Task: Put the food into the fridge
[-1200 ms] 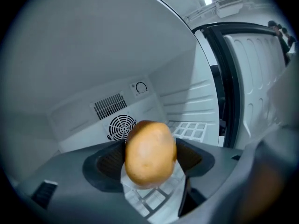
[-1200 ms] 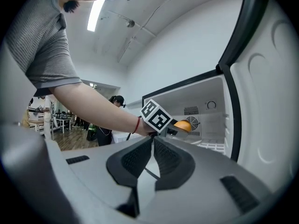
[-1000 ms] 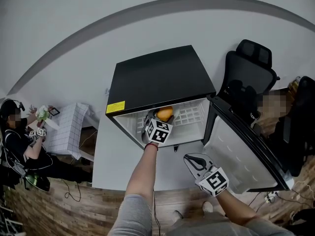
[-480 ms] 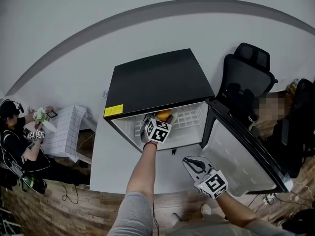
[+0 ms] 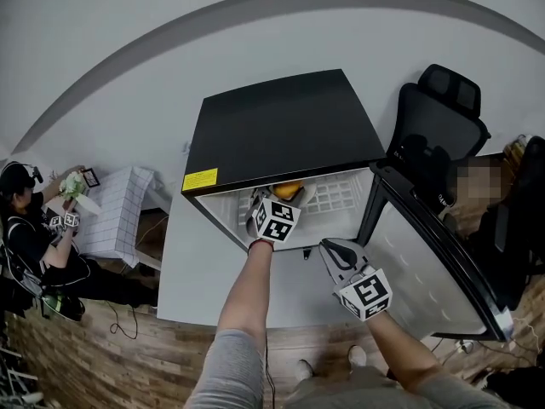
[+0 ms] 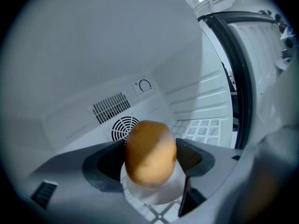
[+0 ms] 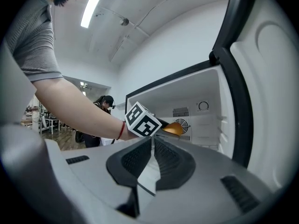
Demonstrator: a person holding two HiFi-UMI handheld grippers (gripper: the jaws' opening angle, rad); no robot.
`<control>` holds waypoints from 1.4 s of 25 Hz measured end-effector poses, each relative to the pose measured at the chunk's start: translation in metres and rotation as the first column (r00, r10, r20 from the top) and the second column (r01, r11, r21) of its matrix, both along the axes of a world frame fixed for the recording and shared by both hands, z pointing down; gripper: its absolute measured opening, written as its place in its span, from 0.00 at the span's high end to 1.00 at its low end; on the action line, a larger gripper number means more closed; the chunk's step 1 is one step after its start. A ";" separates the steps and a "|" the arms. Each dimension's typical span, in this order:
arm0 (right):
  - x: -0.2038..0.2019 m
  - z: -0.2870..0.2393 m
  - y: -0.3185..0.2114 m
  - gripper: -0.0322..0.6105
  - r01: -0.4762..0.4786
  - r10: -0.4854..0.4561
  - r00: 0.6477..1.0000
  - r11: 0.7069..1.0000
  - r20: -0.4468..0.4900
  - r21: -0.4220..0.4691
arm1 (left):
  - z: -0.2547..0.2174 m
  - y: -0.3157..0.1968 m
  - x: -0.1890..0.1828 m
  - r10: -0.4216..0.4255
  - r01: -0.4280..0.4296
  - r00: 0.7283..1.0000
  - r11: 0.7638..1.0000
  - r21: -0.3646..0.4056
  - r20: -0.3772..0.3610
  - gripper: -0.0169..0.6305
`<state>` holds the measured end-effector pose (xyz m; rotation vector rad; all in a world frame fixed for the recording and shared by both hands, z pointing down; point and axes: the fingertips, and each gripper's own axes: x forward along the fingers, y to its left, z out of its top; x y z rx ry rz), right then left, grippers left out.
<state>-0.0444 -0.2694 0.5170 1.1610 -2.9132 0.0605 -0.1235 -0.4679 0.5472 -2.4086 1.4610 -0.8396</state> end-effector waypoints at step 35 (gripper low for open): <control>-0.004 -0.004 0.001 0.93 0.004 -0.003 0.999 1.000 -0.032 0.017 | -0.001 0.042 -0.012 -0.022 0.022 1.000 1.000 0.002 -0.008 0.43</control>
